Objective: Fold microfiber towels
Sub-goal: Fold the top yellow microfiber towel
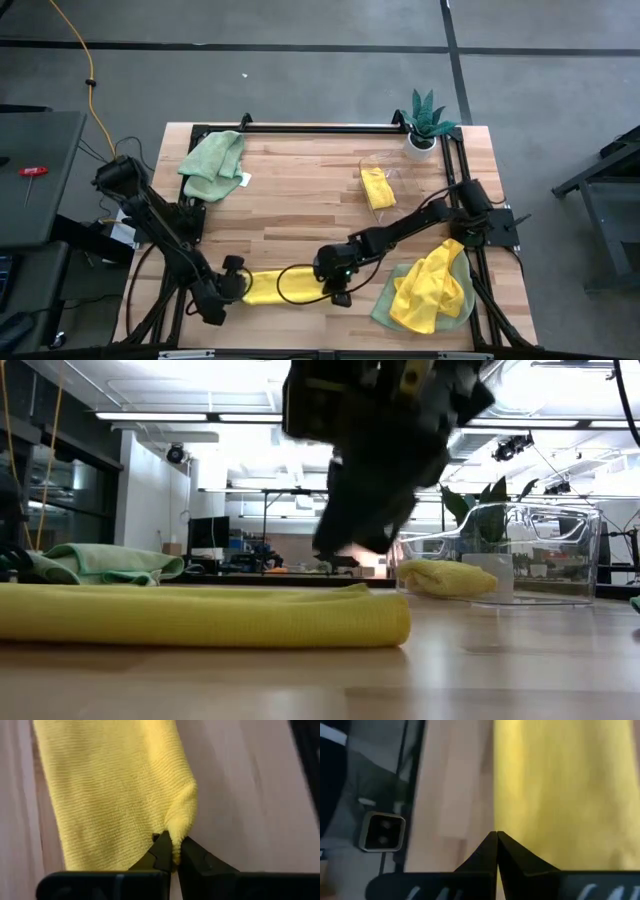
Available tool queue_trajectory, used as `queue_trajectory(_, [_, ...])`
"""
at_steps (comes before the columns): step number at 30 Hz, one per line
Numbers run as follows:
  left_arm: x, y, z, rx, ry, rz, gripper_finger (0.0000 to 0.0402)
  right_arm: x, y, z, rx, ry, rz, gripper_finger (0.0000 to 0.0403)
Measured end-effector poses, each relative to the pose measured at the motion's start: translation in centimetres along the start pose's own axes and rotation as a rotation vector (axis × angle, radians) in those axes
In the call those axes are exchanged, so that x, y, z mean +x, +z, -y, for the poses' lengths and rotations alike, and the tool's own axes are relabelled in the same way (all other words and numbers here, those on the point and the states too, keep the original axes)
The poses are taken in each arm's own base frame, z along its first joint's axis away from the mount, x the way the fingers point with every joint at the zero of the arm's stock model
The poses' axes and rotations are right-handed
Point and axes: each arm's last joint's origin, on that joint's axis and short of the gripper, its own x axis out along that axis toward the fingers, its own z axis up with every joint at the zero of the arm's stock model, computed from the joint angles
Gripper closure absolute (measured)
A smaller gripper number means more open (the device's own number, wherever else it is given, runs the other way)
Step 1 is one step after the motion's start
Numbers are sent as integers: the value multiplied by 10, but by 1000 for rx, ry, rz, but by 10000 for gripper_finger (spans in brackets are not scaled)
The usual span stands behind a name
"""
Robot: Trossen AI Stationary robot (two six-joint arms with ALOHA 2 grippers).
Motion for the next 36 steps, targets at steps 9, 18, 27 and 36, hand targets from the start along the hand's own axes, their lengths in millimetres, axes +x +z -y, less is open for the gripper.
queue_trajectory(9, [-3, 6, 2, -153, -87, -2, 400, -20, 0, -7, -175, -31, -36, 403])
queue_trajectory(18, [-5, 13, 8, -259, -166, 45, 401, -16, -3, -8, -306, -122, -65, 365])
queue_trajectory(27, [-4, 18, 3, -313, -174, 33, 401, -12, -8, -21, -636, -178, -103, 186])
queue_trajectory(36, [-1, 26, -6, -356, -159, 54, 401, 10, -24, -23, -662, -269, -161, 151])
